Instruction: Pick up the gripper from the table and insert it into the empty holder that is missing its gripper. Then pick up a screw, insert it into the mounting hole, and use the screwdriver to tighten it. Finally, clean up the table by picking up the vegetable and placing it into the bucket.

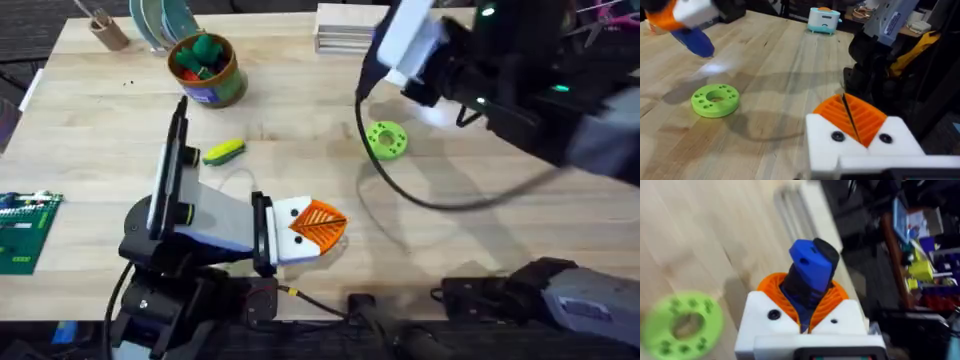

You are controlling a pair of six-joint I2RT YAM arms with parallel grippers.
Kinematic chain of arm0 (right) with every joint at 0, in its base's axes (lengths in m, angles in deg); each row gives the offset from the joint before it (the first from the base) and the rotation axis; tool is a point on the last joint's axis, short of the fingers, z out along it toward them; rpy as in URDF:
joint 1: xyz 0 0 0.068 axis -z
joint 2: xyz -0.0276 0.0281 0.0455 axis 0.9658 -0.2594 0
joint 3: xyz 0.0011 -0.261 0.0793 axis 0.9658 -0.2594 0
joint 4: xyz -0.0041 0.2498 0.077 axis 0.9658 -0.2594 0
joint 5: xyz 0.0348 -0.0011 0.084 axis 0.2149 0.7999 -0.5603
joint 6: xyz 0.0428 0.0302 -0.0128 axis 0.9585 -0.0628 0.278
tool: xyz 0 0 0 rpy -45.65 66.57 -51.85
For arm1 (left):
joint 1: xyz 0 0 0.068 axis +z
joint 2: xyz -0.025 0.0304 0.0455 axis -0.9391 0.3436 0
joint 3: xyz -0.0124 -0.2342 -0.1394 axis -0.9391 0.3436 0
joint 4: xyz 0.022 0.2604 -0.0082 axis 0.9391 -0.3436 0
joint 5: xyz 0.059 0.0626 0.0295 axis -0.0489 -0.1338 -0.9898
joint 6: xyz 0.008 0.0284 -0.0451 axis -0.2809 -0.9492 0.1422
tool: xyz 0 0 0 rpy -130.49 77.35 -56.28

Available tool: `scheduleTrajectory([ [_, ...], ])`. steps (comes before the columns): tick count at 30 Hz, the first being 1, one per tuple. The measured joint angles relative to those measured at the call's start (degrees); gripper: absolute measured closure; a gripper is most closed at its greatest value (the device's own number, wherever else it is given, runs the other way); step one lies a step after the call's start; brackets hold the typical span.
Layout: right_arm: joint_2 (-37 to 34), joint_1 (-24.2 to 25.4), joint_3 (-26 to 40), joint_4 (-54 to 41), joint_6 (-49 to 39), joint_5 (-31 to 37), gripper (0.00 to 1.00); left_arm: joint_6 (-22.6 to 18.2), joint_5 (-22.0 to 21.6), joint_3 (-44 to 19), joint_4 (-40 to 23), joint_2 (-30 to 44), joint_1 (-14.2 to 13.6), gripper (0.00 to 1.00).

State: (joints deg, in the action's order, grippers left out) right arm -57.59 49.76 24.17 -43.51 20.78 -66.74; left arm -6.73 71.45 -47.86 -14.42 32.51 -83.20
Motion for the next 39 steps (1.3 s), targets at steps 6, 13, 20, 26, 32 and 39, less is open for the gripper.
scheduleTrajectory([
  [6, -11.0, 5.0, 0.0, 3.6, -9.8, 4.3, 0.914, 0.0, 0.0, 0.0, 0.0, 0.0, 0.0, 0.992],
  [13, -17.7, 6.4, 0.0, 4.2, -14.0, 7.6, 0.915, 0.0, 0.0, 0.0, 0.0, 0.0, 0.0, 0.992],
  [20, -21.3, 6.0, 0.1, 4.0, -15.6, 8.8, 0.822, 0.0, 0.0, 0.0, 0.0, 0.0, 0.0, 0.992],
  [26, -21.8, 5.8, 0.1, 2.8, -15.0, 8.8, 0.471, 0.0, 0.0, 0.0, 0.0, 0.0, 0.0, 0.992],
  [32, -21.4, 5.2, 1.0, 3.7, -14.7, 9.7, 0.011, 0.0, 0.0, 0.0, 0.0, 0.0, 0.0, 0.992],
  [39, -21.3, 3.5, 1.0, 3.8, -12.2, 12.2, 0.007, 0.0, 0.0, 0.0, 0.0, 0.0, 0.0, 0.992],
])
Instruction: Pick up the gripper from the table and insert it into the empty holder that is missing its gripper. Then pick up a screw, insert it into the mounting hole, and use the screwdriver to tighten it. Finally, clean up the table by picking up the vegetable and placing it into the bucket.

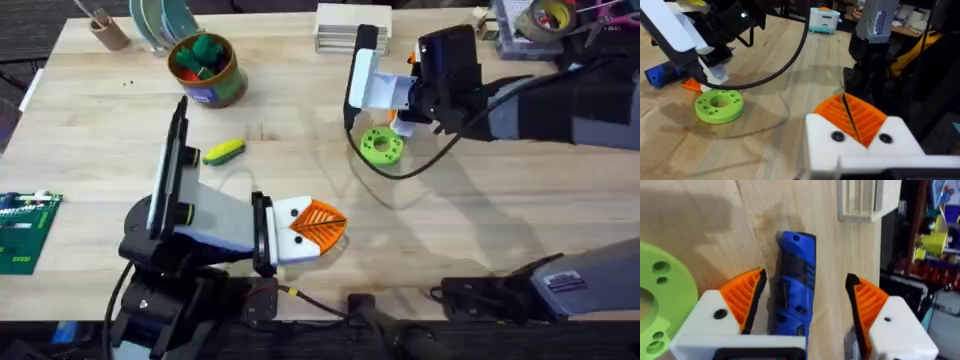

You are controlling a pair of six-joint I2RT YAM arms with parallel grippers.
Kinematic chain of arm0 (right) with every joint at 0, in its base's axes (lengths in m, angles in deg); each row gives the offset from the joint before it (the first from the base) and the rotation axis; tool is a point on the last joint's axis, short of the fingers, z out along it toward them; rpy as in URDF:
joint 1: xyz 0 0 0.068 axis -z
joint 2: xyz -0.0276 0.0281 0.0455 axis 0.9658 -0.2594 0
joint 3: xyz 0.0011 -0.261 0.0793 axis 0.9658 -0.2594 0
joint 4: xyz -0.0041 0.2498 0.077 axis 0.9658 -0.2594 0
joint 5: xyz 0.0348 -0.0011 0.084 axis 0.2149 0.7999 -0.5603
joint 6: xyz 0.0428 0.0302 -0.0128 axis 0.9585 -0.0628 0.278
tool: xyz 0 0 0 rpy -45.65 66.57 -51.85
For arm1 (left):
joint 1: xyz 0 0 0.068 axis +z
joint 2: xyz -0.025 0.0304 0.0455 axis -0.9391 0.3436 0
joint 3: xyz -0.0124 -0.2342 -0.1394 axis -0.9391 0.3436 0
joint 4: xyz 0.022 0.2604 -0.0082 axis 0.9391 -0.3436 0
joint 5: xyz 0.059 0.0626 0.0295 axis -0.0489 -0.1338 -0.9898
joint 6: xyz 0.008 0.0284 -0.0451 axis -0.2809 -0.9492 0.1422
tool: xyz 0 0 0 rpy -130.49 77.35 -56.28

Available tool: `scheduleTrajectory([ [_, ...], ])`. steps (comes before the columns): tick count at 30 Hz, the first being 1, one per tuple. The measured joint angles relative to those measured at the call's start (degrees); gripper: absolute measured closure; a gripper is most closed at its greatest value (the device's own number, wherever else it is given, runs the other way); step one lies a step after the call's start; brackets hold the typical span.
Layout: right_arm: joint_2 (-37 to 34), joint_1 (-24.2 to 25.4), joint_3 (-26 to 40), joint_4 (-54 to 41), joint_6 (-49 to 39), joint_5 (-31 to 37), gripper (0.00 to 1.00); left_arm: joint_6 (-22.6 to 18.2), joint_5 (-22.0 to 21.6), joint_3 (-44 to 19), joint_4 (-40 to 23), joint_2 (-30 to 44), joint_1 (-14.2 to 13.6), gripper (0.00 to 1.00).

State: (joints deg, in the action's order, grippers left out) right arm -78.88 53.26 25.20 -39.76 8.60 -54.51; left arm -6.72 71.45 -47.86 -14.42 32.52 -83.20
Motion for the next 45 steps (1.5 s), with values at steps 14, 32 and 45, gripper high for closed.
scheduleTrajectory([
  [14, 11.0, -0.4, 0.0, -0.3, 25.2, 9.5, 0.009, -0.1, 0.0, 0.0, 0.0, 0.0, 0.0, 0.481],
  [32, 19.6, -2.8, 0.0, -13.6, 57.7, 8.2, 0.009, 0.0, -3.3, 0.0, 3.9, 0.0, 0.0, 0.007],
  [45, 19.6, -2.8, 0.0, -14.3, 63.0, 8.2, 0.010, -1.9, -34.7, -16.8, -16.1, 4.3, 1.0, 0.009],
])
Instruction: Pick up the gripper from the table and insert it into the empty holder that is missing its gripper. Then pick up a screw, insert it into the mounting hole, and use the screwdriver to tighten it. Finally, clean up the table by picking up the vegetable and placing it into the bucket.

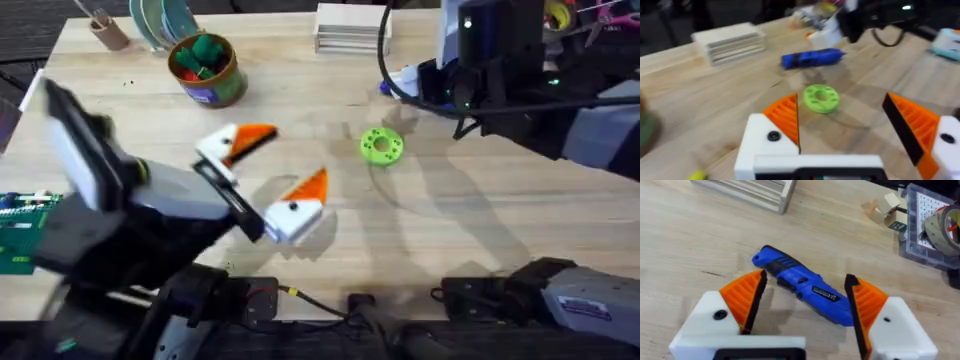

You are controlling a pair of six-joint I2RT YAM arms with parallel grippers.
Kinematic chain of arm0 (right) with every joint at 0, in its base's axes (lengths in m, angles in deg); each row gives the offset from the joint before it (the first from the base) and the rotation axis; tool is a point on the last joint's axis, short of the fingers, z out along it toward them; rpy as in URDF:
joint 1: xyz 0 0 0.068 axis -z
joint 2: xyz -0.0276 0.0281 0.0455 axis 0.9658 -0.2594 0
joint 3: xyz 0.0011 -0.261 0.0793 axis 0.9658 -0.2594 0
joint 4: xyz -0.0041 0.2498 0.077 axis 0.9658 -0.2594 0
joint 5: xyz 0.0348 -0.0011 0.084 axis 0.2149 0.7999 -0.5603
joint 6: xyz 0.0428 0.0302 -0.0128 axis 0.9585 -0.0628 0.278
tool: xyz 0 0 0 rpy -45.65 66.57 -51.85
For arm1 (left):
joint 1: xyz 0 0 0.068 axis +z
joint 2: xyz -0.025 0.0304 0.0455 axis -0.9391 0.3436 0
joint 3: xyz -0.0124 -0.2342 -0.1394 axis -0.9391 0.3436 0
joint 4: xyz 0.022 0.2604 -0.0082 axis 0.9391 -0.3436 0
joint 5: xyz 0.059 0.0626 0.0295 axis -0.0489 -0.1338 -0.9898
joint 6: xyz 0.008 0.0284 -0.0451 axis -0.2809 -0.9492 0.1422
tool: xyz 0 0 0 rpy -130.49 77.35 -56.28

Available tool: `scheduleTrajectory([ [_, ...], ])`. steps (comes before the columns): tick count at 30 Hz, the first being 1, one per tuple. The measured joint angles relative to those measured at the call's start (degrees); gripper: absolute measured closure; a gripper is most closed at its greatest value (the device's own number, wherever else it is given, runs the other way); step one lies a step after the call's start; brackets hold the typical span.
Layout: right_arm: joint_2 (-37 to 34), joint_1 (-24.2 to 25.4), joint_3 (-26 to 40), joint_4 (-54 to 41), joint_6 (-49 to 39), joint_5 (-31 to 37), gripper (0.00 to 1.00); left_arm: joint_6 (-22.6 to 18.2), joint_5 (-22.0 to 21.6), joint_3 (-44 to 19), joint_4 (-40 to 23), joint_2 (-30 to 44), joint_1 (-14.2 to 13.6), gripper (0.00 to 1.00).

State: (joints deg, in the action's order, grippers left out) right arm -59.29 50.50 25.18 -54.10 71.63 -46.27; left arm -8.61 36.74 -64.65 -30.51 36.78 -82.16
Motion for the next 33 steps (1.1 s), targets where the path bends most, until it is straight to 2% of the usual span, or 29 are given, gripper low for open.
scheduleTrajectory([
  [4, 0.0, 0.0, 0.0, 0.0, 0.2, 0.0, 0.009, -4.4, -10.1, -10.9, -7.9, 7.4, 0.0, 0.009],
  [10, 0.0, 0.0, 0.0, 0.0, 0.4, 0.0, 0.005, -17.2, -22.9, -25.8, -19.0, 22.6, 0.0, 0.010],
  [13, 0.0, 0.0, 0.0, 0.0, 0.4, 0.0, 0.009, -23.0, -28.9, -31.1, -24.2, 30.5, 0.0, 0.011],
  [15, 0.0, 0.0, 0.0, 0.0, 0.4, 0.0, 0.009, -25.3, -32.5, -33.0, -25.1, 34.9, 0.0, 0.010],
  [22, 0.0, 0.0, 0.0, 0.0, 0.4, 0.0, 0.009, -28.9, -40.1, -33.9, -27.3, 46.2, 0.0, 0.009],
  [26, 0.0, 0.0, 0.0, 0.0, 0.4, 0.0, 0.008, -29.5, -46.4, -33.9, -28.0, 52.1, 0.3, 0.009],
  [29, 0.0, 0.0, 0.0, 0.0, 0.4, 0.0, 0.009, -29.3, -47.7, -33.9, -28.4, 57.1, 1.4, 0.009],
  [33, 0.0, 0.0, 0.0, 0.0, 0.4, 0.0, 0.008, -29.0, -46.8, -33.9, -28.4, 63.9, 4.2, 0.009],
])
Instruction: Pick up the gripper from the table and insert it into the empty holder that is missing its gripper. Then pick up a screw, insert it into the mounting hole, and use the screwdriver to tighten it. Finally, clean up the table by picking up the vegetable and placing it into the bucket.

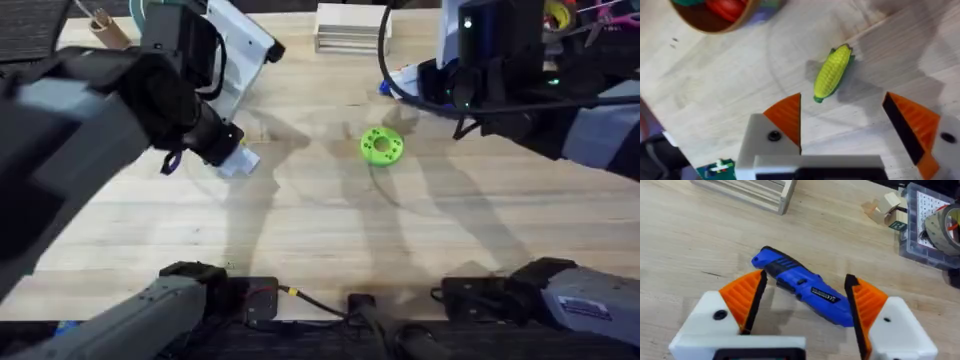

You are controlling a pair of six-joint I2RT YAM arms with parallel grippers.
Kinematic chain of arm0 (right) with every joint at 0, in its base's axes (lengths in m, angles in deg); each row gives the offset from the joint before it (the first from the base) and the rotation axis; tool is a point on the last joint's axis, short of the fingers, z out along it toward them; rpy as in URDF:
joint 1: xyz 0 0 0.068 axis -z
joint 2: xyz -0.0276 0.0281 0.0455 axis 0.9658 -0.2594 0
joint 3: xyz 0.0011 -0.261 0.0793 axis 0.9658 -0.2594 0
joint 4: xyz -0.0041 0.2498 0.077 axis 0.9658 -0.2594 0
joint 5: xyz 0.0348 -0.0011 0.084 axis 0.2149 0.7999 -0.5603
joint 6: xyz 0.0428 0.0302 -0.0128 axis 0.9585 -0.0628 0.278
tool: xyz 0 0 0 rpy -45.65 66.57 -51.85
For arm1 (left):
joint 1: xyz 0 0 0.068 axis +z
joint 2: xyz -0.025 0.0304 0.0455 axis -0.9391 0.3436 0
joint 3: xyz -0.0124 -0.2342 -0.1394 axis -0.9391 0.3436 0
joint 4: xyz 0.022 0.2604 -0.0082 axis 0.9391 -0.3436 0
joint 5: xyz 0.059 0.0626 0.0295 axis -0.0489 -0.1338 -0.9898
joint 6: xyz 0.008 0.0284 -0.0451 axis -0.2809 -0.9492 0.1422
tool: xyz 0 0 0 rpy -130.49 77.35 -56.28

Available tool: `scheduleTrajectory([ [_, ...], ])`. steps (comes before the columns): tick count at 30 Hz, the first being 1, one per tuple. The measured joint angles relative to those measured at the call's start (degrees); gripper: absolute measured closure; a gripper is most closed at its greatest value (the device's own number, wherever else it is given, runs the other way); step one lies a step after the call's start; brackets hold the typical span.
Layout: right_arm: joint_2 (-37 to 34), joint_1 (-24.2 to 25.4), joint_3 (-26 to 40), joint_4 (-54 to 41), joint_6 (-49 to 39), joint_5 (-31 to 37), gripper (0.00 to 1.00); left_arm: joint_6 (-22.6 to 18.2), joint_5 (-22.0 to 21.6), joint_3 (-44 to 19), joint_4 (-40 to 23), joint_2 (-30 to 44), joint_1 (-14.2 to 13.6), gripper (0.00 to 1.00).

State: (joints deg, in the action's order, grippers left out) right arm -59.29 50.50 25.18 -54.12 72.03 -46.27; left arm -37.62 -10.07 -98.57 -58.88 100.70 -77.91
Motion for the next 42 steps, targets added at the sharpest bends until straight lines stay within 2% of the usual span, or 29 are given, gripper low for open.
scheduleTrajectory([
  [3, 0.0, 0.0, 0.0, 0.0, 0.0, 0.0, 0.009, 0.0, 1.6, 0.0, 0.0, 4.8, 2.4, 0.008],
  [4, 0.0, 0.0, 0.0, 0.0, 0.0, 0.0, 0.009, 0.1, 2.6, 0.0, 0.2, 8.9, 4.5, 0.008],
  [5, 0.0, 0.0, 0.0, 0.0, 0.0, 0.0, 0.010, 0.0, 3.0, 0.0, 0.7, 9.9, 5.2, 0.008],
  [11, 0.0, 0.0, 0.0, 0.0, 0.0, 0.0, 0.009, 0.2, 5.7, 0.0, 4.0, 12.4, 9.0, 0.008],
  [16, 0.0, 0.0, 0.0, 0.0, 0.0, 0.0, 0.008, 0.3, 11.2, 0.0, 5.3, 14.0, 12.2, 0.008],
  [26, 0.0, 0.0, 0.0, 0.0, 0.0, 0.0, 0.009, 0.4, 16.3, 0.0, 8.6, 16.3, 12.7, 0.008],
  [37, 0.0, 0.0, 0.0, 0.0, 0.0, 0.0, 0.006, 0.4, 18.0, -0.2, 8.8, 20.5, 12.7, 0.013],
  [40, 0.0, 0.0, 0.0, 0.0, 0.0, 0.0, 0.009, 0.4, 18.3, -0.2, 8.6, 20.5, 12.7, 0.087],
  [41, 0.0, 0.0, 0.0, 0.0, 0.0, 0.0, 0.009, 0.2, 18.4, -0.2, 8.5, 20.5, 12.7, 0.135],
  [42, 0.0, 0.0, 0.0, 0.0, 0.0, 0.0, 0.008, 0.0, 18.4, -0.2, 8.4, 20.5, 12.7, 0.224],
])
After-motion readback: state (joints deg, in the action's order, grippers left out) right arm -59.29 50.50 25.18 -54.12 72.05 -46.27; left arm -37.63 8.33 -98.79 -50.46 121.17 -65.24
